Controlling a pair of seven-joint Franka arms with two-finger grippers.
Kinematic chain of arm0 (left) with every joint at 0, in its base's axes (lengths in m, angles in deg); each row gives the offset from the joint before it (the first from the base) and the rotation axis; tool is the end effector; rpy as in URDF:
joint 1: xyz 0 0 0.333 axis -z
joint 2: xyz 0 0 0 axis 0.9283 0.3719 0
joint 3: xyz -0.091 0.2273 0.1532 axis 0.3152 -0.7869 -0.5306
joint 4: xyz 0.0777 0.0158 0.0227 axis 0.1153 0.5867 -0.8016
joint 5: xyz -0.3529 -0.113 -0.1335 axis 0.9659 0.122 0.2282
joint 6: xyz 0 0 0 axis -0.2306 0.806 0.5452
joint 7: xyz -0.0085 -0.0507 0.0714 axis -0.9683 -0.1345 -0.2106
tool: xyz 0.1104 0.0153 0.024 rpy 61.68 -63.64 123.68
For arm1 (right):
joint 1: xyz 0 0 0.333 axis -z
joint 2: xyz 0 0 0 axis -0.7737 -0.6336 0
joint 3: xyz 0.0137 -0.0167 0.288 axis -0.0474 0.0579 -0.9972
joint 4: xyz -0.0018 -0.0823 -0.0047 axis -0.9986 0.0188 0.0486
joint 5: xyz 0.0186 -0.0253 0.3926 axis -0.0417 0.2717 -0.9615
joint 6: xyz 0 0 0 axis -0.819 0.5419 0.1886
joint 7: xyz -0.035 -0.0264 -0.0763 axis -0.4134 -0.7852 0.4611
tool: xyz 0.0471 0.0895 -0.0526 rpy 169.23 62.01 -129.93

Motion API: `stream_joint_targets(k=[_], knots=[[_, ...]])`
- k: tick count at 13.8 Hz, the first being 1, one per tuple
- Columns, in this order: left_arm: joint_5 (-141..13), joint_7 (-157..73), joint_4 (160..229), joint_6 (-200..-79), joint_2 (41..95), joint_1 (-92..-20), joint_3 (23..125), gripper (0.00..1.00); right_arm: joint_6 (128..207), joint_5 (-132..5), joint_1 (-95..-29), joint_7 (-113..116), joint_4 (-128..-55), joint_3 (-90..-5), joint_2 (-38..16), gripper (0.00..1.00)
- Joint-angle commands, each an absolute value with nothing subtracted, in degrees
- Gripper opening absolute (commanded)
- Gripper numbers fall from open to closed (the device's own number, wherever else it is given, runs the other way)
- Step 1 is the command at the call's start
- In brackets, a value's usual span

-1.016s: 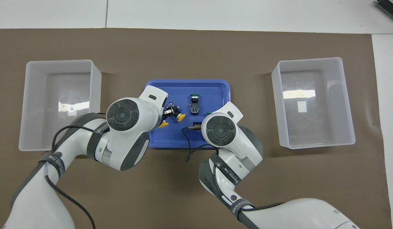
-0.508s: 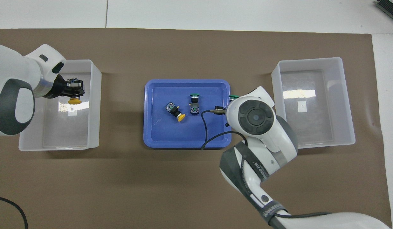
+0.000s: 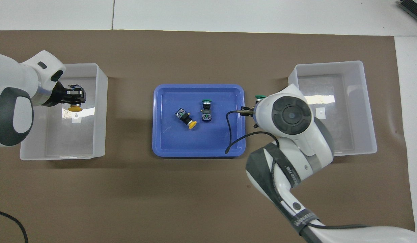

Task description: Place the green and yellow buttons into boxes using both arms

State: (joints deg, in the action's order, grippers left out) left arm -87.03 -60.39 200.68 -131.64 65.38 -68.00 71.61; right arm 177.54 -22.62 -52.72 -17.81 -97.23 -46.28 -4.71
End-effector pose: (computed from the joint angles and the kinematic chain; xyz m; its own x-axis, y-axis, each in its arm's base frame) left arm 0.5883 -0.0088 0.3655 0.9911 -0.0362 0.1279 -0.0405 -0.9987 0.0307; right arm 0.6039 0.0745 0.3943 0.9845 0.0482 0.1686 0.0291 -0.9930 0.1141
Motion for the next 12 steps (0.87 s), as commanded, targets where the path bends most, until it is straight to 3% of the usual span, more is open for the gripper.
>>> stream_joint_targets(k=[1,6,7,12], knots=[[-86.22,-62.21,204.60,-137.20,65.95,-68.43,71.90,0.00,180.66,-28.39,-48.06,-7.34,-97.15,-46.98,-6.51,0.00],[-86.22,-63.62,205.57,-139.14,67.01,-68.43,71.90,0.00,189.80,-28.49,-44.88,-2.12,-97.15,-46.89,-11.08,0.00],[-86.22,-63.62,205.48,-138.97,67.01,-68.43,71.90,0.04,191.30,-28.49,-43.66,-2.03,-97.24,-46.89,-12.22,0.00],[-86.22,-63.53,205.39,-138.70,67.01,-68.34,71.90,0.45,194.74,-28.58,-42.69,-2.64,-97.33,-46.89,-17.49,0.00]])
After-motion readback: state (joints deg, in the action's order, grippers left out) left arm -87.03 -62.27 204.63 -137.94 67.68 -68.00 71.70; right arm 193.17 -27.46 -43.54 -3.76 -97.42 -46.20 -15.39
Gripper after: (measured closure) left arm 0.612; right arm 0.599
